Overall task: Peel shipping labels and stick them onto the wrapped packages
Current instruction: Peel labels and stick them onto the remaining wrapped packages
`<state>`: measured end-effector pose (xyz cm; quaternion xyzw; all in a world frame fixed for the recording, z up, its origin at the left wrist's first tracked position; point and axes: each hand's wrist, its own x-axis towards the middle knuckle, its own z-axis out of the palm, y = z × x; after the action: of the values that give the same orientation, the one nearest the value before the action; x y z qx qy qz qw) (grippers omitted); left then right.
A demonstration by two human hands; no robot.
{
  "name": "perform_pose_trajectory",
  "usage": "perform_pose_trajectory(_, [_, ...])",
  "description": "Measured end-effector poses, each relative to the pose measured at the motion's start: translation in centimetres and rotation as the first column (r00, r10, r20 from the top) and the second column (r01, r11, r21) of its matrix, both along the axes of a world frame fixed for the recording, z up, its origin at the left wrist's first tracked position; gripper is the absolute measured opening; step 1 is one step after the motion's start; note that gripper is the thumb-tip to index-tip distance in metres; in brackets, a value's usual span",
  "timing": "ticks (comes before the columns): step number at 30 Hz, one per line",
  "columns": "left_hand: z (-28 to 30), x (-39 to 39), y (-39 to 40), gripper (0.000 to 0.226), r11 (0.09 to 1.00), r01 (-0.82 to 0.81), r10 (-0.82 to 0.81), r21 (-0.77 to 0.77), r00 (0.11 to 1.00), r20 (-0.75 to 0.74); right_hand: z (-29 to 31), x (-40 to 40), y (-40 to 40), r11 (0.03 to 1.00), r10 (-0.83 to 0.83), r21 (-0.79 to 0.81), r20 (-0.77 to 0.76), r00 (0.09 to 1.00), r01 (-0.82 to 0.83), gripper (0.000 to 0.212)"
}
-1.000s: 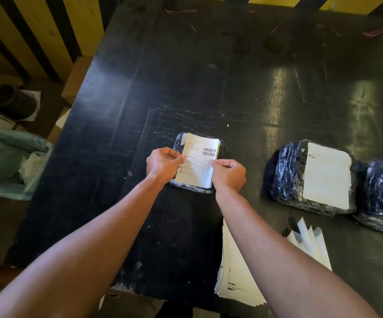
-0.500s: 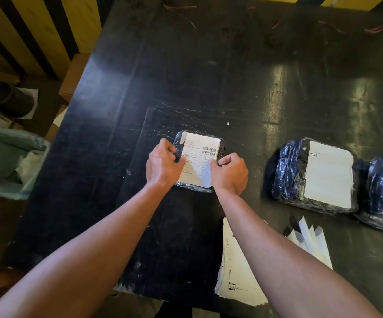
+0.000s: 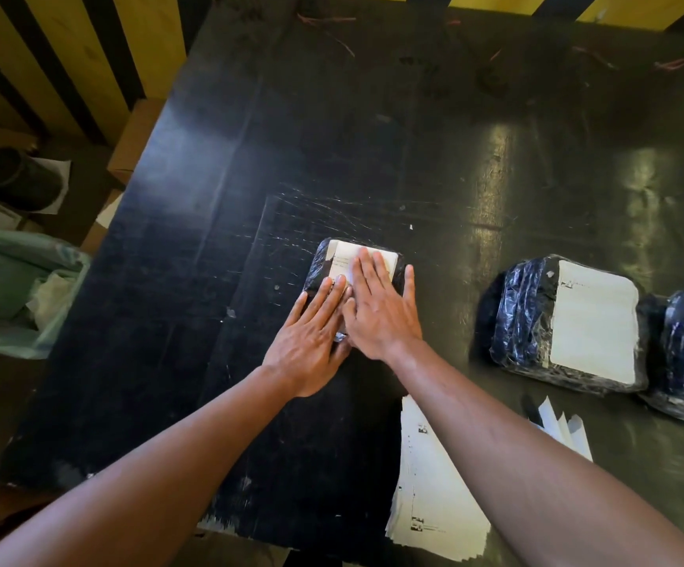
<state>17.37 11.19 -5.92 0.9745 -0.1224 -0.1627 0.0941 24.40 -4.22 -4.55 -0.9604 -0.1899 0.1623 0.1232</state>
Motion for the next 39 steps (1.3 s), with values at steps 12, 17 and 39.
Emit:
perform_pose_trajectory(12, [0.3, 0.3, 0.3, 0.097, 0.998, 0.035, -0.032, 0.043, 0.997, -0.073, 1.5, 1.3, -2.8, 0.988, 0.149, -0.046, 0.023, 0.989, -0.148, 0.072])
perform_pose_trajectory(17, [0.7, 0.6, 0.6, 0.106, 0.996, 0.069, -0.064, 0.053, 0.994, -0.089, 1.0, 0.0, -3.8, 0.967, 0.206, -0.162, 0.033, 0.978, -0.198, 0.073])
perform_pose_trajectory(39, [0.9, 0.6, 0.6, 0.113, 0.997, 0.062, -0.057, 0.051, 0.994, -0.093, 2.2, -5.8, -7.3, 0.968, 0.171, -0.192, 0.037, 0.985, -0.161, 0.083])
